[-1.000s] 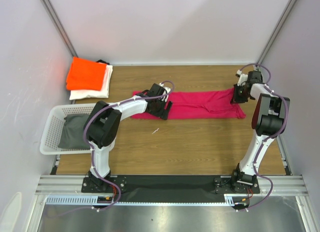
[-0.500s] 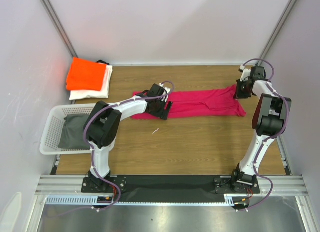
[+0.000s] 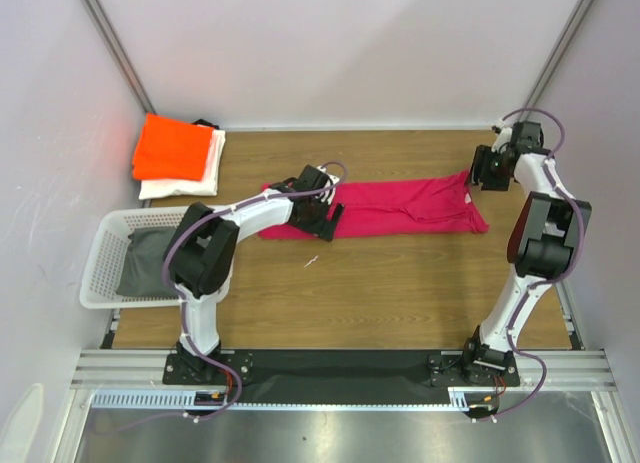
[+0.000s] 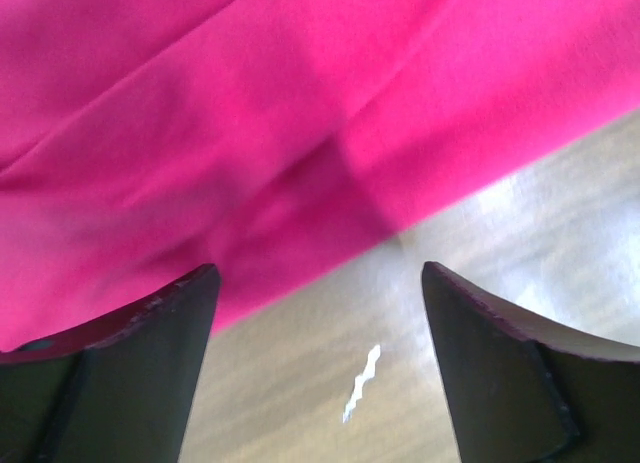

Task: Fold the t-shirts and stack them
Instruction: Fold the tshirt

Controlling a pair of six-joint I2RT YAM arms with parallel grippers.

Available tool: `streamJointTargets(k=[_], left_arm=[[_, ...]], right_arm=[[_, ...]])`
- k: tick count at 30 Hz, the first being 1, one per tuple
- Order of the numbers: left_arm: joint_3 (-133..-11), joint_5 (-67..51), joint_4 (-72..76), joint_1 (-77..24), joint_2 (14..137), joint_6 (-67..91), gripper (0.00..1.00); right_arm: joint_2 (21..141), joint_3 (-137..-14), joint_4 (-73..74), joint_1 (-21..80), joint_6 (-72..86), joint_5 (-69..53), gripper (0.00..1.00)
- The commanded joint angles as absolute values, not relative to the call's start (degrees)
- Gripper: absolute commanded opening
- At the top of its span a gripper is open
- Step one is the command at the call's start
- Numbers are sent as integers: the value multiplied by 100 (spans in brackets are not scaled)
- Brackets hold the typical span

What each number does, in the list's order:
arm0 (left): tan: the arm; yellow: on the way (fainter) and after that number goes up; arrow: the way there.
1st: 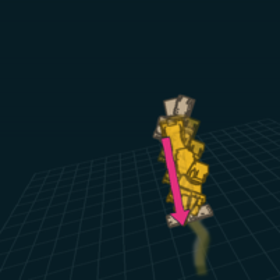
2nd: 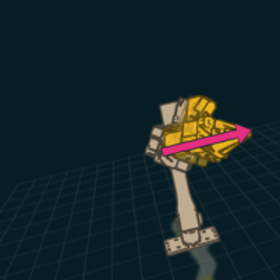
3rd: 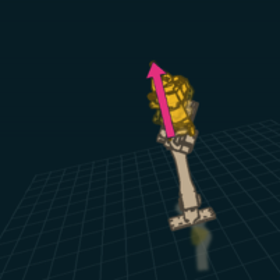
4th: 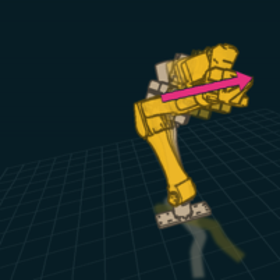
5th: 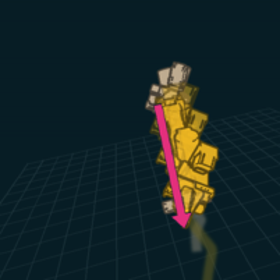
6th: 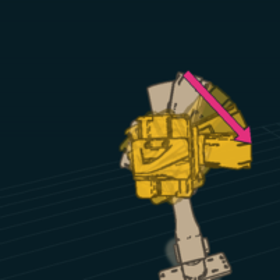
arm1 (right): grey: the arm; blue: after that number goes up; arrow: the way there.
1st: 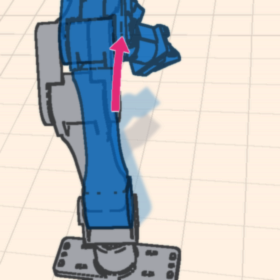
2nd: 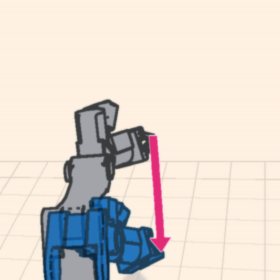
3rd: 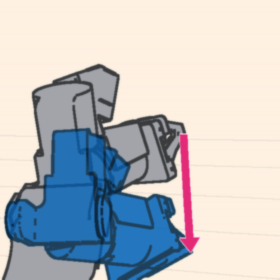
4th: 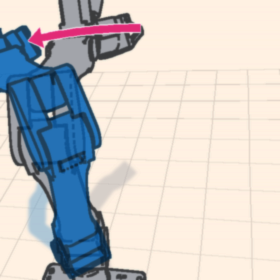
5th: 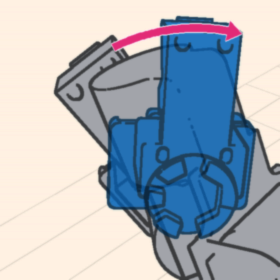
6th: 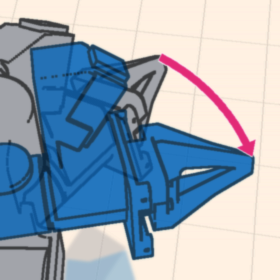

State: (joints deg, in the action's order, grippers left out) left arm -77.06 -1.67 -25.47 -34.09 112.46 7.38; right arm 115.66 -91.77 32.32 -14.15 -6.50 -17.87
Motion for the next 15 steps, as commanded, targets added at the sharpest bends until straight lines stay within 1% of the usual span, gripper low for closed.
streamJointTargets(k=[1,3,4,5,7,8,9,12,15], left_arm=[[-8094,-18,-3075,-3401,10548,650,90],[-8234,324,-3199,-3384,10407,712,94],[-8270,421,-3234,-3375,10293,764,96],[-8314,509,-3295,-3366,10248,878,97],[-8411,685,-3313,-3279,10178,1036,100],[-8429,712,-3313,-3191,10169,1211,100],[-8403,764,-3296,-3147,10169,1309,100],[-8245,905,-3278,-3006,10213,1669,100],[-8026,941,-3252,-2909,10239,1828,99]], right_arm=[[10768,-9133,3445,-1441,436,-1863,59],[10435,-8722,3376,-1415,1060,-1802,65],[10328,-8545,3314,-1380,1307,-1932,65],[10188,-8317,3209,-1336,1927,-2047,66],[9802,-7614,2814,-1231,2589,-2092,69],[9704,-7394,2665,-1074,2897,-2083,70],[9599,-6922,2324,-1003,3501,-2022,71],[9308,-6234,1690,-643,4425,-1672,73],[9281,-5968,1337,-361,4964,-1355,72]])
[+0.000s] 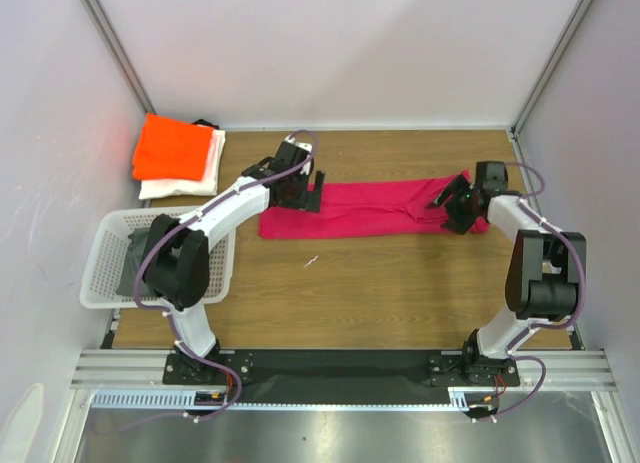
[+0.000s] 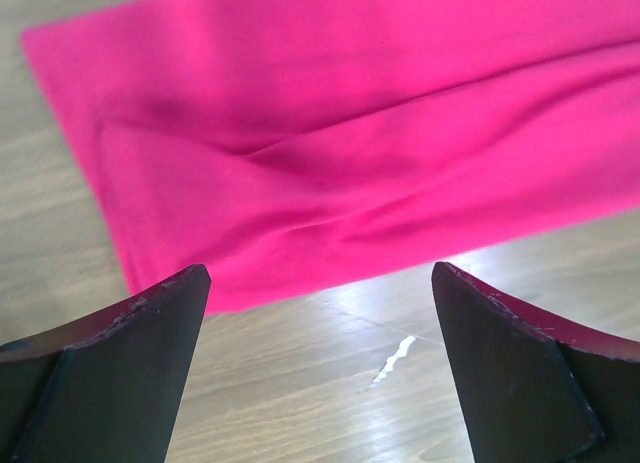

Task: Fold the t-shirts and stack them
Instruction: Fold the tshirt

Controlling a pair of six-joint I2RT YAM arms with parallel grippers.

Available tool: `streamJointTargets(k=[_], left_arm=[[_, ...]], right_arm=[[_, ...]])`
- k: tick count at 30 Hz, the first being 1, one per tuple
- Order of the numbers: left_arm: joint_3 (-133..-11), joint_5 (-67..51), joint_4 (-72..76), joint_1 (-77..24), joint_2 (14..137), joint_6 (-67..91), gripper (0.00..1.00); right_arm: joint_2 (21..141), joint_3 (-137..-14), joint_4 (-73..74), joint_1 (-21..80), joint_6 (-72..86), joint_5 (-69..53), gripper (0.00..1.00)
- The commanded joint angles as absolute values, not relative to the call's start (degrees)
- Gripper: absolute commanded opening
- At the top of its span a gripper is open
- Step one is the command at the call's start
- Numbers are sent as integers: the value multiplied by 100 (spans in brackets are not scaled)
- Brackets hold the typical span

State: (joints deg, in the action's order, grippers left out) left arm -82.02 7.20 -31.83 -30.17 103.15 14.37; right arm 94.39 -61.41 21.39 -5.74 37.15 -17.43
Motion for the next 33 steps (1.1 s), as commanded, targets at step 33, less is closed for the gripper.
streamJointTargets(k=[33], left_arm=[[-7172,598,-2646,-2522,9853,1723,99]], right_arm=[[10002,-6012,1283,184,5379,-159,48]])
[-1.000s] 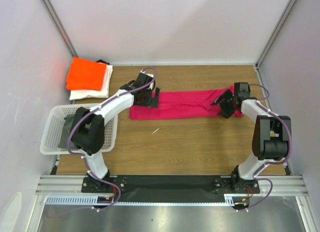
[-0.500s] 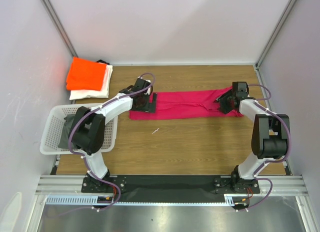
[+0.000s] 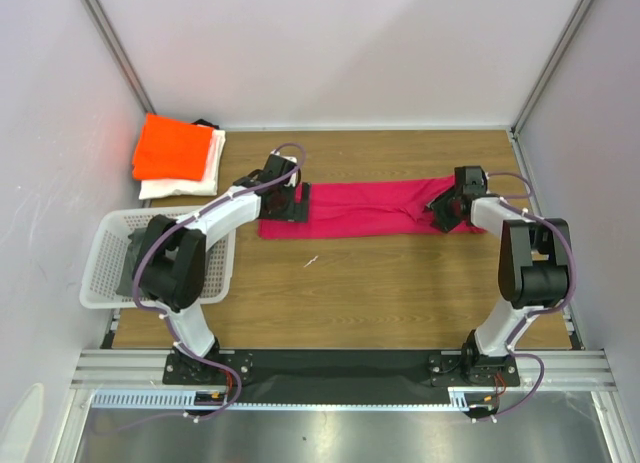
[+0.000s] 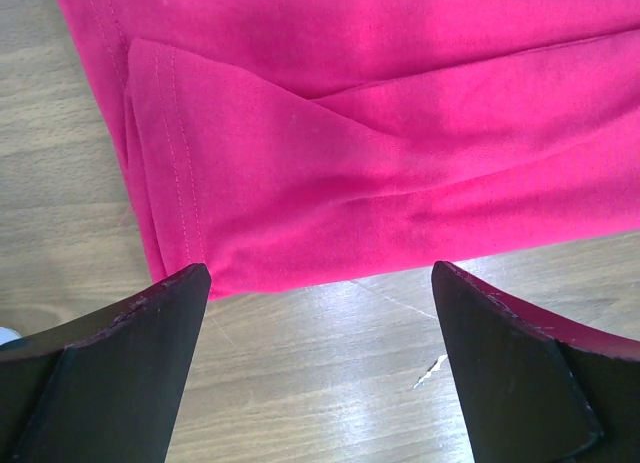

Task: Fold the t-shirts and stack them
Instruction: Fold the tshirt

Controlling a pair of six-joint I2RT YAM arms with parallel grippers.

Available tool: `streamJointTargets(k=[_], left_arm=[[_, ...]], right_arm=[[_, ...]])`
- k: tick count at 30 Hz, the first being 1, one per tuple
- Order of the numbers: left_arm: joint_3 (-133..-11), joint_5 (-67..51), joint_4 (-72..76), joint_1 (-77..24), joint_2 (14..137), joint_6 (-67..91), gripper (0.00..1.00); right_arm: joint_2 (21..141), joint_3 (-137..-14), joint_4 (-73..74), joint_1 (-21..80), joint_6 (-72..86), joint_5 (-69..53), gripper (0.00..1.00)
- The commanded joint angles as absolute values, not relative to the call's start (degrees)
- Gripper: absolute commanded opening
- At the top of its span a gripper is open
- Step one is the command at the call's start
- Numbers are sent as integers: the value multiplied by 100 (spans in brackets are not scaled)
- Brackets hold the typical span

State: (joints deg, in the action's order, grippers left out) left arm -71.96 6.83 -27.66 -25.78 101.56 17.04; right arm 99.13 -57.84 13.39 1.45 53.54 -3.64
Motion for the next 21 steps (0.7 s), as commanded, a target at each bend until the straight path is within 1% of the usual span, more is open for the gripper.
streamJointTargets(k=[1,2,5,6,8,9,12,13,17,21], left_arm=[[-7172,606,-2654,-2514,9853,1723,99],[-7181,606,-2654,-2514,9853,1723,99],[-7181,615,-2654,-2496,9853,1714,99],[-7181,615,-2654,-2496,9853,1714,99],[-7181,615,-2654,-2496,9853,1714,99],[-7181,615,-2654,-2496,9844,1714,99],[-7189,624,-2654,-2496,9844,1705,99],[-7181,633,-2654,-2487,9852,1696,98],[-7181,633,-2619,-2470,9853,1705,99],[-7154,624,-2593,-2452,9826,1705,98]], right_arm=[[10037,-6020,1283,185,5388,-150,48],[10046,-6021,1283,193,5388,-149,48],[10107,-6029,1248,193,5362,-123,42],[10125,-6029,1222,202,5318,-114,31],[10160,-6073,1213,202,5291,-105,22],[10178,-6091,1195,202,5265,-105,13],[10169,-6257,1274,211,5177,-53,1],[10178,-6301,1283,211,5090,-35,0],[10230,-6538,1301,211,4949,-9,0],[10572,-7047,1354,211,4808,-35,0]])
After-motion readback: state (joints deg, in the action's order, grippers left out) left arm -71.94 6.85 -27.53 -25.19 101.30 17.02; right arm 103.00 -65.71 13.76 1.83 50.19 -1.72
